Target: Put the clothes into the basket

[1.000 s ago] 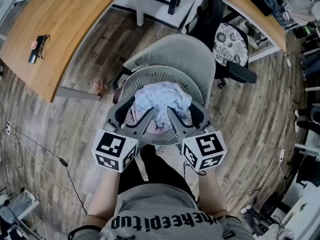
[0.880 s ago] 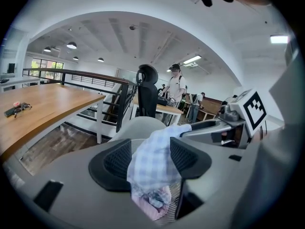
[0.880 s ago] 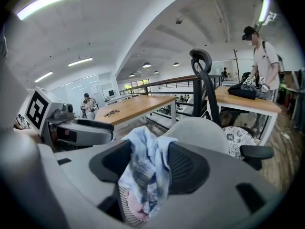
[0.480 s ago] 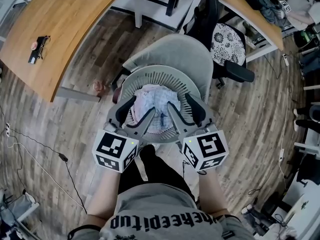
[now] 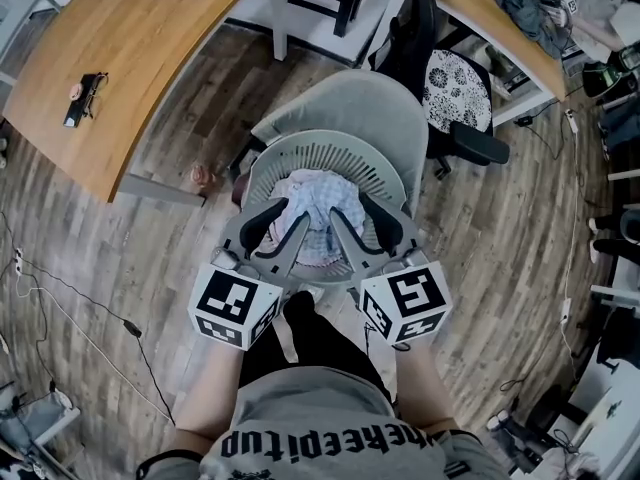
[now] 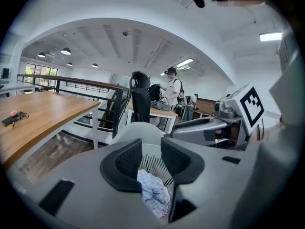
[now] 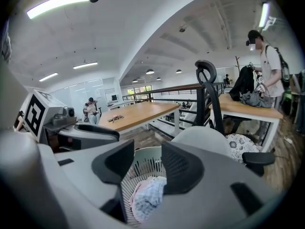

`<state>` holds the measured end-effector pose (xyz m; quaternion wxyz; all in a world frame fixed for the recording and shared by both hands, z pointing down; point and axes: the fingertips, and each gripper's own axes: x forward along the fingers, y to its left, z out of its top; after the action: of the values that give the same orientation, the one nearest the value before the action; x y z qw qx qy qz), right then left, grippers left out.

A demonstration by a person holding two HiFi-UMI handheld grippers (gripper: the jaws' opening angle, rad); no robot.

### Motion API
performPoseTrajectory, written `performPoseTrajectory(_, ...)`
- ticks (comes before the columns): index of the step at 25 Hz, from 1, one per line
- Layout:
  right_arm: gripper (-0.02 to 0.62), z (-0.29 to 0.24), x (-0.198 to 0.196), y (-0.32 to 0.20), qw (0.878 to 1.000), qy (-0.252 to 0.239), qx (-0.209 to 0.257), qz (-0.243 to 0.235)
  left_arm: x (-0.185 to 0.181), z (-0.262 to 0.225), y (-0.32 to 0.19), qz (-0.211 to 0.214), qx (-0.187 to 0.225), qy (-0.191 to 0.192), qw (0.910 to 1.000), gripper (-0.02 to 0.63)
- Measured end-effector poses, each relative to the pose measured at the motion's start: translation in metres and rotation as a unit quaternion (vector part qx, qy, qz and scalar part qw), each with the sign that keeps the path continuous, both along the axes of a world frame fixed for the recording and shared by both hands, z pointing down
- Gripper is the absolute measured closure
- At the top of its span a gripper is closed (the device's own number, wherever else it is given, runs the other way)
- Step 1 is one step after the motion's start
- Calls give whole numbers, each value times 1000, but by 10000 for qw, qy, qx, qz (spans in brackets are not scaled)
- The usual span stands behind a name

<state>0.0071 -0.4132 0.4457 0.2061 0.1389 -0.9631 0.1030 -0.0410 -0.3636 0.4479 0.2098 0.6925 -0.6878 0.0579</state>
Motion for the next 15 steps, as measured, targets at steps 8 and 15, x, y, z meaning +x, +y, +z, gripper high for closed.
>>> performPoseTrajectory(8,549,-16,1,12,9997,-182,179,66,0,-14,8,112,128,-175,9997,545)
performPoseTrajectory(15,583,-23,5,25,9995,-279,83,131,5,-28,12,307,249,-281,9988,573)
